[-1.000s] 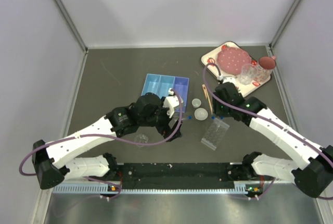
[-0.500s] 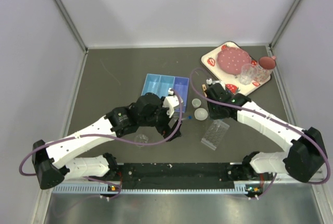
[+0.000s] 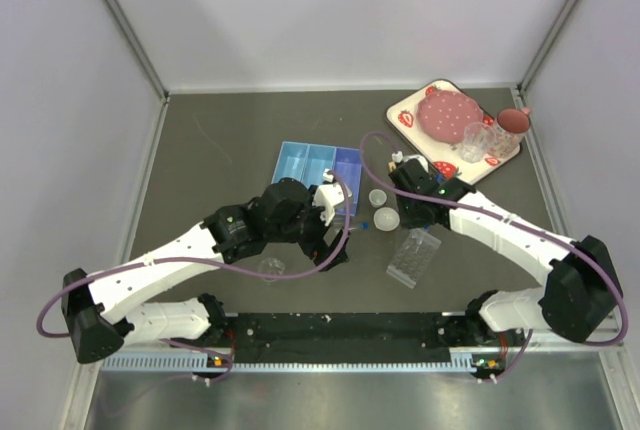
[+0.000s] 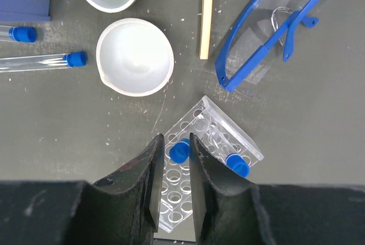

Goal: Organize the chemistry lab equipment

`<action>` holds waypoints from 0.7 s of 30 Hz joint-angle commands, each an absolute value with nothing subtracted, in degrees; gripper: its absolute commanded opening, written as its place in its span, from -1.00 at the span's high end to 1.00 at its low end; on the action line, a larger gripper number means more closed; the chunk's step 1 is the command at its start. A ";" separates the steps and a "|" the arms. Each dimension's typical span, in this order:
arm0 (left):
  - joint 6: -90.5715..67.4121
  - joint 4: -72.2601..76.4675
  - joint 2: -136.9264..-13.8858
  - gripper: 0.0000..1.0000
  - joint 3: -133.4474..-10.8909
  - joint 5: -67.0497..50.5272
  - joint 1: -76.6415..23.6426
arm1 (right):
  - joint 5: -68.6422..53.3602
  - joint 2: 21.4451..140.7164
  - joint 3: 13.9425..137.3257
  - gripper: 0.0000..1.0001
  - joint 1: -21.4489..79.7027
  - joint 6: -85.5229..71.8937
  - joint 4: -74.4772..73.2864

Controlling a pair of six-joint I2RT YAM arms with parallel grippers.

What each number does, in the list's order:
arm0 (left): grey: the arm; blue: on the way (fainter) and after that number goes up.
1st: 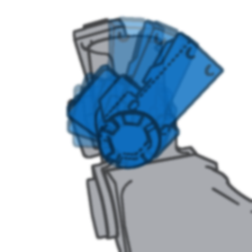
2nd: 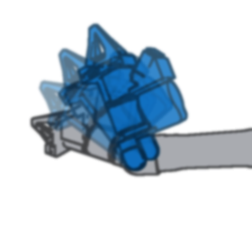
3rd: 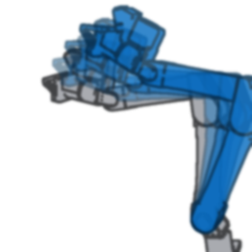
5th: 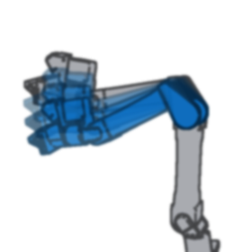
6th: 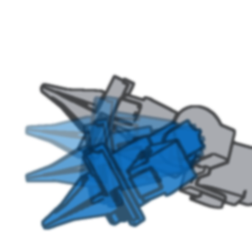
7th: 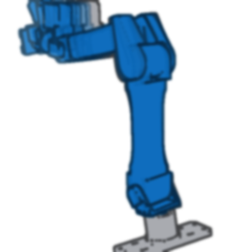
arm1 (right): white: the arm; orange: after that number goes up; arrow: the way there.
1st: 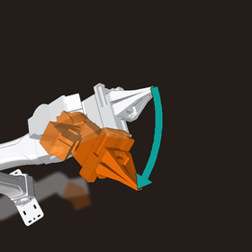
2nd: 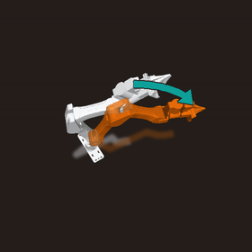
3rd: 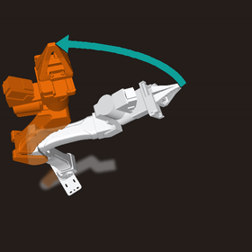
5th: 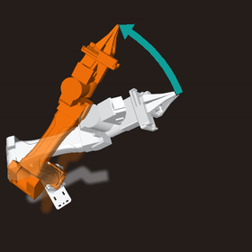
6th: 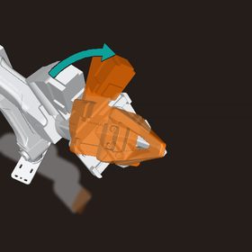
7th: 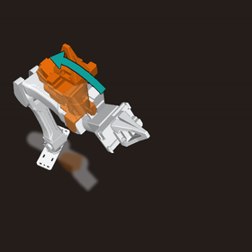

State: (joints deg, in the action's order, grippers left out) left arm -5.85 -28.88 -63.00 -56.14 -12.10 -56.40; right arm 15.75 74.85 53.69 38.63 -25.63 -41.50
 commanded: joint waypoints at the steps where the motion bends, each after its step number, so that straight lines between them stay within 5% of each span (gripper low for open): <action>1: -5.71 -28.21 -61.70 -0.96 -56.43 -11.51 -56.34 | 16.00 74.79 54.76 0.59 39.46 -25.40 -39.90; 7: -5.71 -28.21 -61.44 -0.96 -56.25 -11.43 -56.34 | 16.43 74.62 54.58 0.62 39.46 -25.14 -40.08; 15: -5.63 -28.04 -61.70 -0.96 -56.34 -11.95 -56.34 | 17.58 74.18 54.23 0.28 39.55 -24.61 -41.22; 21: -5.63 -27.95 -61.79 -0.96 -56.25 -12.04 -56.34 | 17.67 74.35 53.53 0.38 39.55 -24.87 -41.22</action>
